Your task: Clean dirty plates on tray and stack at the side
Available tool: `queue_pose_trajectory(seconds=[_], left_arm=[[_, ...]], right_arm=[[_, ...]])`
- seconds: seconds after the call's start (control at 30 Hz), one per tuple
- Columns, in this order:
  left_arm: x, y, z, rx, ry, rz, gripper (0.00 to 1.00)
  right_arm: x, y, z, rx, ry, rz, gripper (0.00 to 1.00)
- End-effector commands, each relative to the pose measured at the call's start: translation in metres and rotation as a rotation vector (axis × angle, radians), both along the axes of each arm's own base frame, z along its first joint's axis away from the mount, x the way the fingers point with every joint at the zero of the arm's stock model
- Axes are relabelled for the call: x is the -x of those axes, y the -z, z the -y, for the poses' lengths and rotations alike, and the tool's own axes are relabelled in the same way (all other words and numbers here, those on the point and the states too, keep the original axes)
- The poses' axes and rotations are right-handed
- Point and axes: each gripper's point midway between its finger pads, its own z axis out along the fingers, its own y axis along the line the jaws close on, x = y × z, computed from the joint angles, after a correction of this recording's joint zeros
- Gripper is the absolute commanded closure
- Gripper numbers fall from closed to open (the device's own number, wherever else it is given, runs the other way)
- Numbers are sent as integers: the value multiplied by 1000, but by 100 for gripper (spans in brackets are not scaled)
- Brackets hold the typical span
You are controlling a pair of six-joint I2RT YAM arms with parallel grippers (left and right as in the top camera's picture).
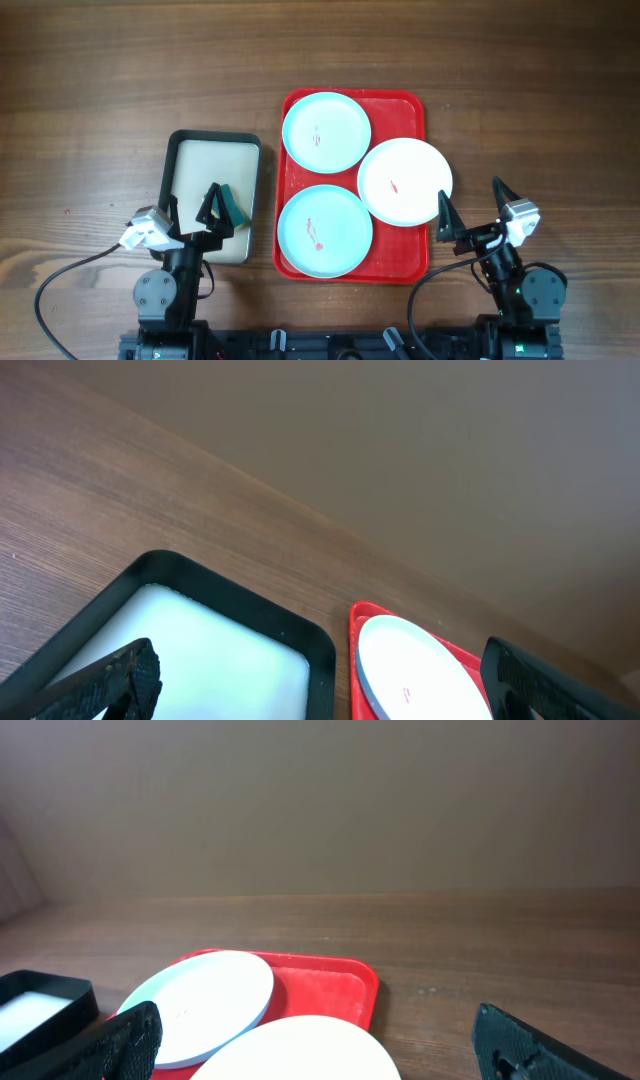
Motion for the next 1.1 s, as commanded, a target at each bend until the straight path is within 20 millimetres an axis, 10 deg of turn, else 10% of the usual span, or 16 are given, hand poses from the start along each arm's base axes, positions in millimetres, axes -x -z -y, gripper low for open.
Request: queue_pose_trajectory(seconds=[0.0, 1.07], left_arm=[[1, 0, 1, -2, 3, 2, 0], [1, 0, 1, -2, 3, 2, 0]], right_arm=[[0, -1, -1, 11, -4, 11, 0], [1, -1, -2, -57, -9, -9, 0]])
